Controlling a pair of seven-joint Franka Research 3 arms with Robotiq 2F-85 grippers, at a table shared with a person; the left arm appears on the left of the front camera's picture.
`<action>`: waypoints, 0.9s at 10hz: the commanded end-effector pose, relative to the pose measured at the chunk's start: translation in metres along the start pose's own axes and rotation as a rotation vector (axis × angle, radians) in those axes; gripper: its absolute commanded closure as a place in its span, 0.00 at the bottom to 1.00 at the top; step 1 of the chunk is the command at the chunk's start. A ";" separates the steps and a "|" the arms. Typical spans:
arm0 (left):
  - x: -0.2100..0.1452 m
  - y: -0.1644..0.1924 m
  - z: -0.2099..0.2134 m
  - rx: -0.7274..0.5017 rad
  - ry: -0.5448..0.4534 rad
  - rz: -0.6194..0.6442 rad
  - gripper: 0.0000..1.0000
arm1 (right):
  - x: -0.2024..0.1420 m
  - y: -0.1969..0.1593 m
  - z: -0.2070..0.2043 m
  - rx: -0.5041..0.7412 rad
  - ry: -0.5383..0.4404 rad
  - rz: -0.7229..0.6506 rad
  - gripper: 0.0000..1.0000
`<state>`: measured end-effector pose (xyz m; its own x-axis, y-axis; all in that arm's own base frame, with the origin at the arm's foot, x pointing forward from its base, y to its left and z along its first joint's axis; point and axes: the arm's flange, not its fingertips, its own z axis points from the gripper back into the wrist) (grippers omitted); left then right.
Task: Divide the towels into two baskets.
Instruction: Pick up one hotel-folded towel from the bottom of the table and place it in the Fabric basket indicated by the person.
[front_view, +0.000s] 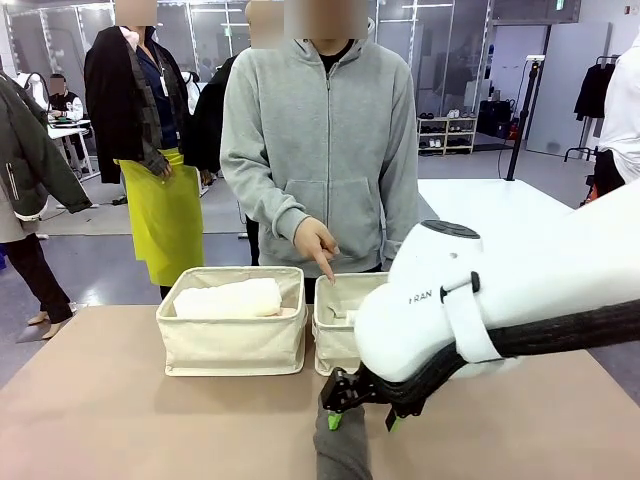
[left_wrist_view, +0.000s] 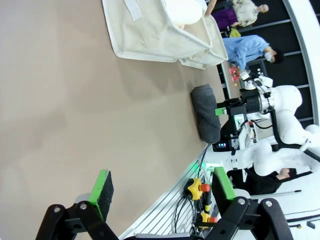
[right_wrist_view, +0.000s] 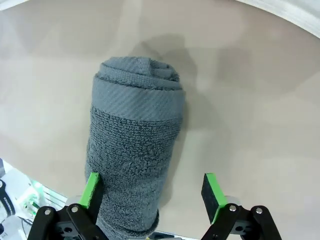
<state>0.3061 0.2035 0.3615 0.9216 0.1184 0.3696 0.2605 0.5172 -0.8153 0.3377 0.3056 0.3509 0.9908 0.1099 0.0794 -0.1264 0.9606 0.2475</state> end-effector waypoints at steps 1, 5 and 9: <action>-0.001 -0.002 0.003 -0.011 -0.013 -0.011 0.00 | 0.013 0.019 -0.012 0.004 0.009 -0.049 0.00; -0.001 -0.002 0.003 -0.011 -0.013 -0.011 0.00 | 0.015 0.034 -0.025 -0.007 0.031 -0.038 0.00; -0.001 -0.002 0.003 -0.011 -0.013 -0.011 0.00 | 0.023 0.050 -0.056 -0.020 0.067 -0.031 0.00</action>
<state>0.3060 0.2036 0.3615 0.9216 0.1187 0.3696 0.2604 0.5172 -0.8153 0.3524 0.3581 0.3182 0.9904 0.1384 -0.0005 -0.1334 0.9560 0.2612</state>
